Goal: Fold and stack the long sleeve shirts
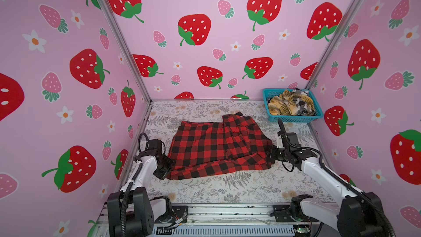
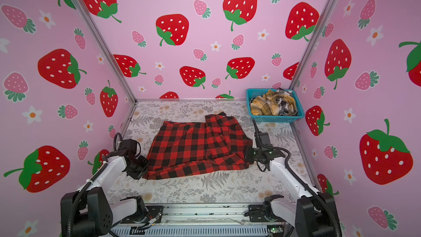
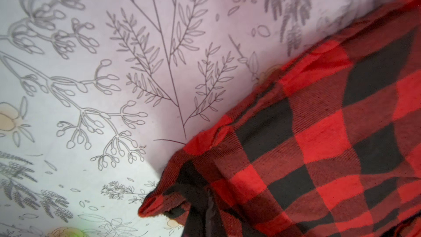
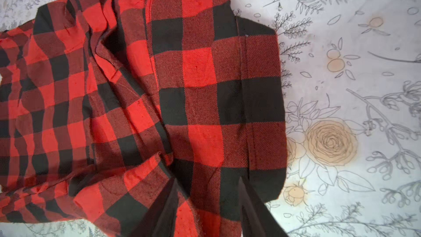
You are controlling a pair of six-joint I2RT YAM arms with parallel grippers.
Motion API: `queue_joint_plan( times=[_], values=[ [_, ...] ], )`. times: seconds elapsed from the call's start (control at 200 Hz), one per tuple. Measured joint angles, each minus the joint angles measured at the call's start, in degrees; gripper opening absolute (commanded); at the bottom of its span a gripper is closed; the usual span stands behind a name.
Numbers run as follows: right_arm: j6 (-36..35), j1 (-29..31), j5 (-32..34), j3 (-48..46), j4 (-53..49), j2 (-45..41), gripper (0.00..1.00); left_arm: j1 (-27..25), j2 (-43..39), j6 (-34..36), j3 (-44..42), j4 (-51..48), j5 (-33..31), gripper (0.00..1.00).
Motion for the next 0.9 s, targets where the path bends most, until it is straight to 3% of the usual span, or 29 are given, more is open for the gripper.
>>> queue_joint_plan(
  times=[0.155, 0.31, 0.46, 0.7, 0.825, 0.9],
  values=[
    [-3.1, 1.3, -2.0, 6.8, 0.1, 6.6, 0.69, -1.9, -1.0, 0.2, 3.5, -1.0, -0.1, 0.0],
    [-6.9, 7.6, -2.6, 18.1, 1.7, 19.7, 0.61, -3.1, 0.5, 0.2, 4.6, -0.8, -0.1, 0.0],
    [-9.8, 13.4, -1.5, 26.7, 3.0, 30.9, 0.59, -3.4, 1.9, 0.2, 4.6, -0.6, -0.4, 0.0],
    [-12.6, 14.6, 1.2, 34.5, 4.0, 42.6, 0.52, -3.5, 4.2, 0.4, 4.6, -0.2, -0.5, 0.0],
    [-13.9, 14.6, 2.8, 35.9, 3.9, 44.1, 0.16, -3.6, 4.5, 0.4, 4.6, 0.2, -0.6, 0.0],
    [-14.5, 14.6, 3.2, 37.0, 3.6, 44.2, 0.03, -3.9, 4.6, 0.4, 4.6, 0.2, -0.5, 0.0]
  ],
)
